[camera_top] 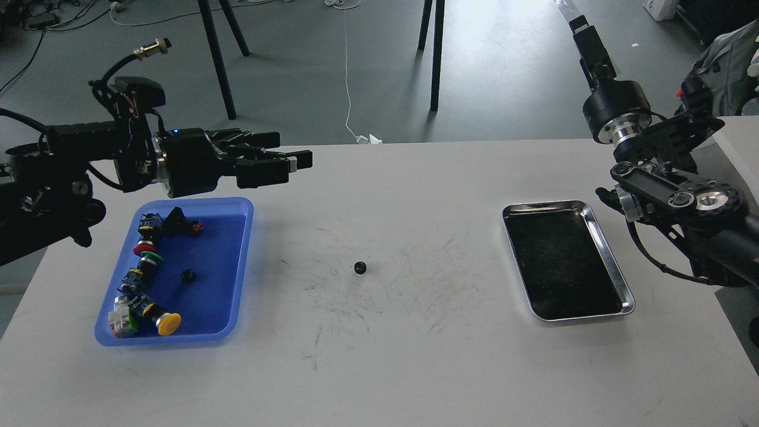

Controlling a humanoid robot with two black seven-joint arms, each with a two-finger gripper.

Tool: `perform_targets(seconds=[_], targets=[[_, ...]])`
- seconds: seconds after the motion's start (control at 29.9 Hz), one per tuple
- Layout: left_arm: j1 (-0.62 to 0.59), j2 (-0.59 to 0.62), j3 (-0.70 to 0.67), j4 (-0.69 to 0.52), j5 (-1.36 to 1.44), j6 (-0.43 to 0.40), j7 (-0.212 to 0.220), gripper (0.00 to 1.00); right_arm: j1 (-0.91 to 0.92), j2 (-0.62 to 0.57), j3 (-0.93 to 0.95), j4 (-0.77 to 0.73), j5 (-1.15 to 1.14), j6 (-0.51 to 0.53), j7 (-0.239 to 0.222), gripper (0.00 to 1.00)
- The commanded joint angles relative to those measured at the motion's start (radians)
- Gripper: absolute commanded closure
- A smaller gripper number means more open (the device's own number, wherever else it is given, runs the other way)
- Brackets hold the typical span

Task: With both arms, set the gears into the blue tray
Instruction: 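Reach the left gripper over the blue tray toward the black part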

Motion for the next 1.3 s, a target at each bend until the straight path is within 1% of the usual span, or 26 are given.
perform_targets(seconds=[0.0, 0.1, 0.27, 0.37, 0.43, 0.5, 0.64, 0.77, 0.94, 1.07, 1.17, 1.27], targets=[[0.040, -0.054, 0.003, 0.002, 0.159, 0.024, 0.000, 0.02, -0.003, -0.018, 0.000, 0.000, 0.122, 0.036, -0.005, 0.05], [0.064, -0.091, 0.007, 0.006, 0.221, 0.043, 0.000, 0.02, -0.004, -0.023, -0.001, 0.000, 0.219, 0.074, -0.019, 0.05], [0.086, -0.146, 0.029, 0.034, 0.264, 0.046, 0.000, 0.03, -0.006, -0.021, -0.001, 0.000, 0.236, 0.079, -0.021, 0.05], [0.094, -0.184, 0.062, 0.049, 0.282, 0.047, 0.000, 0.07, -0.009, -0.021, 0.000, 0.000, 0.237, 0.081, -0.021, 0.05], [0.097, -0.209, 0.073, 0.080, 0.287, 0.049, 0.000, 0.11, -0.009, -0.018, -0.001, 0.000, 0.237, 0.081, -0.019, 0.05], [0.098, -0.226, 0.071, 0.127, 0.284, 0.052, 0.000, 0.11, -0.010, -0.017, -0.001, 0.000, 0.236, 0.081, -0.019, 0.05], [0.103, -0.258, 0.074, 0.144, 0.290, 0.076, 0.000, 0.11, -0.013, -0.015, -0.003, 0.000, 0.236, 0.081, -0.019, 0.05], [0.111, -0.328, 0.086, 0.203, 0.328, 0.093, 0.000, 0.11, -0.015, -0.021, 0.028, -0.001, 0.239, 0.084, -0.021, 0.05], [0.138, -0.373, 0.088, 0.266, 0.331, 0.113, 0.000, 0.11, -0.070, -0.021, 0.088, -0.014, 0.239, 0.113, -0.022, 0.05], [0.149, -0.427, 0.088, 0.315, 0.330, 0.121, 0.000, 0.11, -0.101, -0.024, 0.097, -0.008, 0.239, 0.117, -0.022, 0.05], [0.172, -0.447, 0.088, 0.319, 0.331, 0.121, 0.000, 0.11, -0.104, -0.038, 0.106, -0.004, 0.239, 0.117, -0.022, 0.05], [0.180, -0.454, 0.088, 0.359, 0.333, 0.123, 0.000, 0.11, -0.105, -0.038, 0.109, -0.004, 0.239, 0.114, -0.022, 0.05]])
